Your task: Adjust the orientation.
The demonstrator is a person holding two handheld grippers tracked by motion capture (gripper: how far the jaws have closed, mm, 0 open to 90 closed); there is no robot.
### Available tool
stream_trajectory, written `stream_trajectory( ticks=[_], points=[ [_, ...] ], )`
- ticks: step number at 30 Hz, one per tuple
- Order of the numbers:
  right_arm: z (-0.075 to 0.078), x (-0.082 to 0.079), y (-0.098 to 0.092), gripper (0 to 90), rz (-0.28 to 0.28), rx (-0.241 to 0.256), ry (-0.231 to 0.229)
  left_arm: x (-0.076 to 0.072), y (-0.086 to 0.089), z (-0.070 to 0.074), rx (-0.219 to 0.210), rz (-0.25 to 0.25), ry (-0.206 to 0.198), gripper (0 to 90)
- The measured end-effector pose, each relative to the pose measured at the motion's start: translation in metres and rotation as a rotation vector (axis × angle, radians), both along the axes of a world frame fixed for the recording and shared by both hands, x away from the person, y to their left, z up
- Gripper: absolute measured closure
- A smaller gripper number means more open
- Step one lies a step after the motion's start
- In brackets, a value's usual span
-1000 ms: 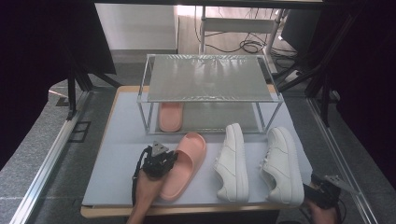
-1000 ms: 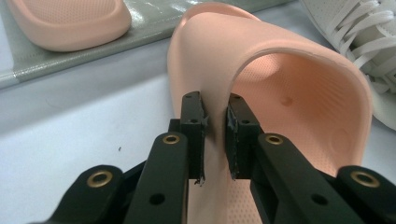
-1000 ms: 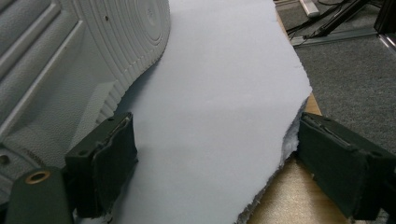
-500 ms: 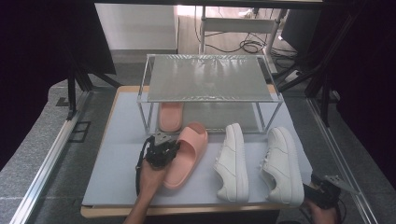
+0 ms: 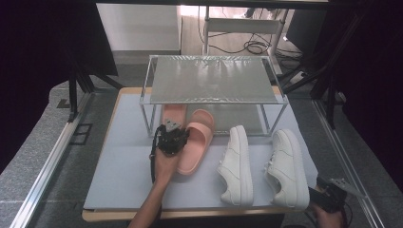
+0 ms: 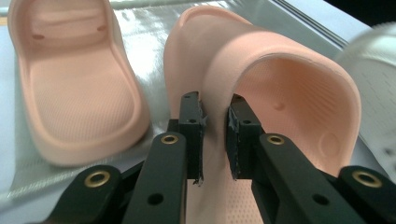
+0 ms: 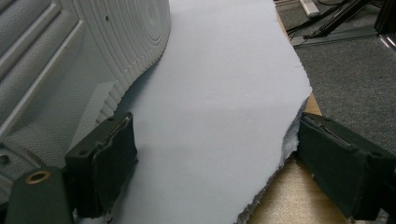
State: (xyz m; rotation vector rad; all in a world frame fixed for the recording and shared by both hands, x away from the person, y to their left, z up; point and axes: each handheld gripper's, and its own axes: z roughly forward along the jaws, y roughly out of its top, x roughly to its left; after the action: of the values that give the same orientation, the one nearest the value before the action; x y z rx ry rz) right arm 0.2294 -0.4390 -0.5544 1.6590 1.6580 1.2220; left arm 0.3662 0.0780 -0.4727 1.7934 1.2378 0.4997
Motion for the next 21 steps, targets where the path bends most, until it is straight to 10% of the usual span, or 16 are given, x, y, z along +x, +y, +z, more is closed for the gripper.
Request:
stream_trajectory(
  ticks=[12,21],
  points=[
    [0.000,0.000,0.000,12.6,0.001,-0.001,0.000,0.032,-0.020,-0.020,-0.008,0.106,-0.008,78.0],
    [0.000,0.000,0.000,12.6,0.001,-0.001,0.000,0.020,-0.008,-0.013,-0.005,0.064,-0.027,72.4]
  ],
)
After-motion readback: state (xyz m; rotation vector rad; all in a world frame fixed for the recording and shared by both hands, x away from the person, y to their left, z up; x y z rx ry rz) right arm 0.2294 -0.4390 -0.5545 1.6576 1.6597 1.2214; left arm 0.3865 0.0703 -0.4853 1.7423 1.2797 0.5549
